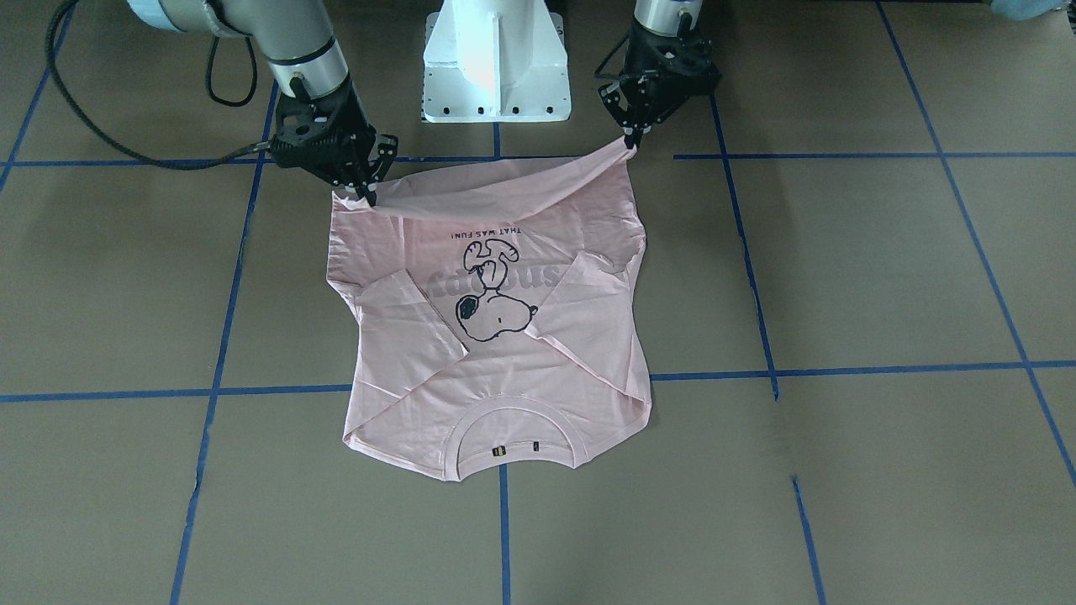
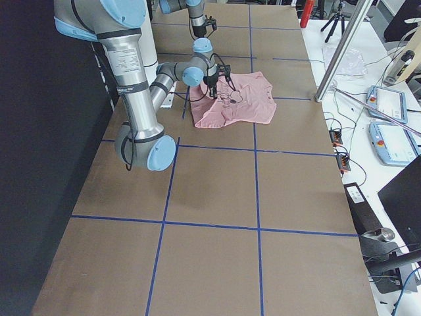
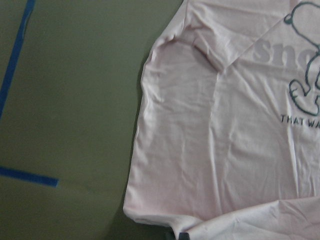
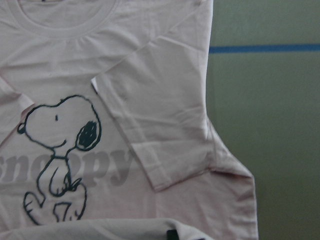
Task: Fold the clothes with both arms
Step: 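Lift the hem with both grippers and carry it toward the collar, then lay the hem down near the collar with both grippers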
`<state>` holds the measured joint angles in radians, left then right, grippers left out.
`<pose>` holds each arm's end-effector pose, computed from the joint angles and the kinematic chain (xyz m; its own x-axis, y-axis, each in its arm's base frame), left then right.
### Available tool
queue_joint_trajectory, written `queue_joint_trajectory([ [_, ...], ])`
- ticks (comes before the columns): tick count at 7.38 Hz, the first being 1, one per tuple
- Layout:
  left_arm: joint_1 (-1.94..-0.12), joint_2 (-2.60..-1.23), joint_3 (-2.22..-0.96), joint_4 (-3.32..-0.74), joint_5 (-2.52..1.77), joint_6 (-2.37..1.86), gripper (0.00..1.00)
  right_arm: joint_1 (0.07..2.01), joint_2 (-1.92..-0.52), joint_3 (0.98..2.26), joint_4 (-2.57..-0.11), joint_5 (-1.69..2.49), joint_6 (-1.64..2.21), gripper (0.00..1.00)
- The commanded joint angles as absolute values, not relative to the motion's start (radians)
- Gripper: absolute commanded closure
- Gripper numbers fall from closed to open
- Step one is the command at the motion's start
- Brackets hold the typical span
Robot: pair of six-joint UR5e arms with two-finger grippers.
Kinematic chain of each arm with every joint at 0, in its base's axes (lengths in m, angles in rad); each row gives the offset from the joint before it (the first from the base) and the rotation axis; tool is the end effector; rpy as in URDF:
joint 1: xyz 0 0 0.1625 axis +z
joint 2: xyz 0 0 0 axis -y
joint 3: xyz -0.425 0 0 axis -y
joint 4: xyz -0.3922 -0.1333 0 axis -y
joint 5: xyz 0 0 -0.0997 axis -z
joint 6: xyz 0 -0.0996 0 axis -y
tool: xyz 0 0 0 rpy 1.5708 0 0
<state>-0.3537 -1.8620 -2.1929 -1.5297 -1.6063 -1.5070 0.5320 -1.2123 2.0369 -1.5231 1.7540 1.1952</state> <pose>0.4260 -0.2956 0.2468 0.6225 -0.1619 -0.7657 0.2815 0.9592 0.0260 -0.4194 -0.3805 0.2591 0.6544 -0.0333 0.7554 -0.1489 0.9738 0.1719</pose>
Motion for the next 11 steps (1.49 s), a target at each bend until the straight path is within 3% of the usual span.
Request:
queue_joint_trajectory([
  [1,-0.451,-1.887,-2.07,-1.603,-1.608,-1.425,1.0,0.623,-1.169,1.939,-1.52,1.755,1.097,1.0],
  [3,-0.529,-1.922,-1.975,-1.638,-1.609,-1.361,1.0,0.663,-1.111,1.826,-1.462,1.755,1.1,1.0],
  [5,-0.61,-1.999,-1.768,-1.799,-1.637,-1.335,1.0,0.701,-1.063,1.682,-1.335,1.781,1.101,1.0],
  [8,-0.664,-2.048,-1.637,-1.885,-1.651,-1.318,1.0,0.765,-0.959,1.51,-1.286,1.81,1.1,1.0],
  [11,-0.664,-2.052,-1.589,-1.933,-1.651,-1.318,1.0,0.813,-0.928,1.349,-1.137,1.838,1.1,1.0],
])
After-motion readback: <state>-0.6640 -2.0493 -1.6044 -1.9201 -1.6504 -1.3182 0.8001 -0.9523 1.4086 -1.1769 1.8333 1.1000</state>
